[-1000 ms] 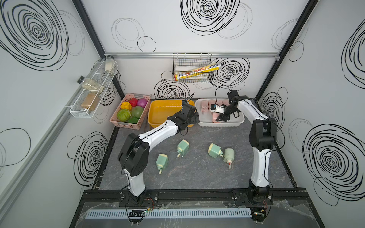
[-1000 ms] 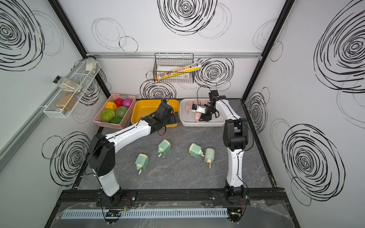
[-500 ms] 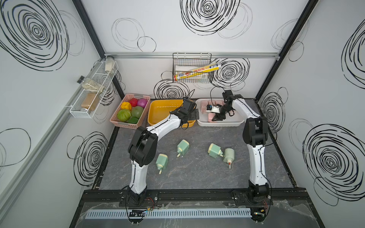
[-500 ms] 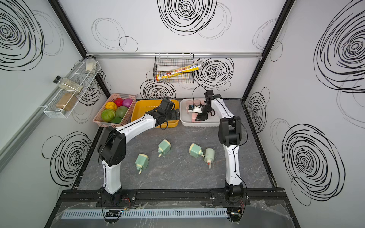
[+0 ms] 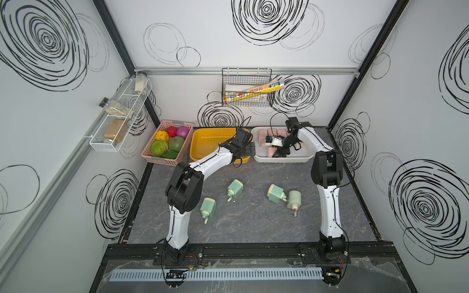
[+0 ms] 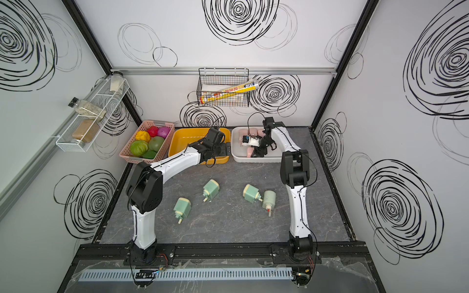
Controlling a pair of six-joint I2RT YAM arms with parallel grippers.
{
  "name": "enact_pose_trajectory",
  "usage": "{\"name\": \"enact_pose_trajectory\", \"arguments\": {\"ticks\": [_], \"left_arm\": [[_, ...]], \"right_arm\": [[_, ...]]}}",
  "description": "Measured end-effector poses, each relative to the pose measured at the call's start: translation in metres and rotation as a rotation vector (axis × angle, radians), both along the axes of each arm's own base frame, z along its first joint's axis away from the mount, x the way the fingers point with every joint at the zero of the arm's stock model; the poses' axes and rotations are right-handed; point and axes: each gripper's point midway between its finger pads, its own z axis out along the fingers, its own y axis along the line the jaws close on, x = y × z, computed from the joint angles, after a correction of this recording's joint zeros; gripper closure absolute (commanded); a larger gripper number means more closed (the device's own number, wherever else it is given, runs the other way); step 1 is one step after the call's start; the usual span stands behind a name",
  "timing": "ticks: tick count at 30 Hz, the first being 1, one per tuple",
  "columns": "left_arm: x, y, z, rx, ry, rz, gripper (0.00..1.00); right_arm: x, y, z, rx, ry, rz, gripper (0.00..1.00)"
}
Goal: Place the pencil sharpeners by color into the storage box
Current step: Place the pencil sharpener in the storage box, then adjust the storage box at the center of the board.
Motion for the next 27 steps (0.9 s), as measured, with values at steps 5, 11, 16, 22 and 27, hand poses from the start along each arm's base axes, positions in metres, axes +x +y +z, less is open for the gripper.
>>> {"name": "enact_pose_trajectory", "arguments": {"ticks": [5, 11, 16, 22, 27], "left_arm": [[0.0, 0.0, 0.0, 0.001, 0.002, -0.005, 0.01], [0.011, -0.009, 0.006, -0.004, -0.015, -0.022, 0.01], [0.027, -0.022, -0.003, -0.004, -0.016, -0.046, 0.01], [0.038, -0.033, -0.029, 0.013, 0.016, -0.068, 0.01], [0.046, -0.039, -0.041, 0.021, 0.03, -0.077, 0.0]], "right_arm": [[0.005, 0.001, 0.003, 0.006, -0.023, -0.001, 0.15], [0.003, 0.006, 0.006, 0.009, -0.023, 0.006, 0.16], [0.002, 0.007, 0.018, 0.02, -0.046, -0.015, 0.0], [-0.011, 0.005, 0.048, 0.043, -0.075, -0.063, 0.0], [-0.019, 0.003, 0.079, 0.086, -0.145, -0.138, 0.0]]}}
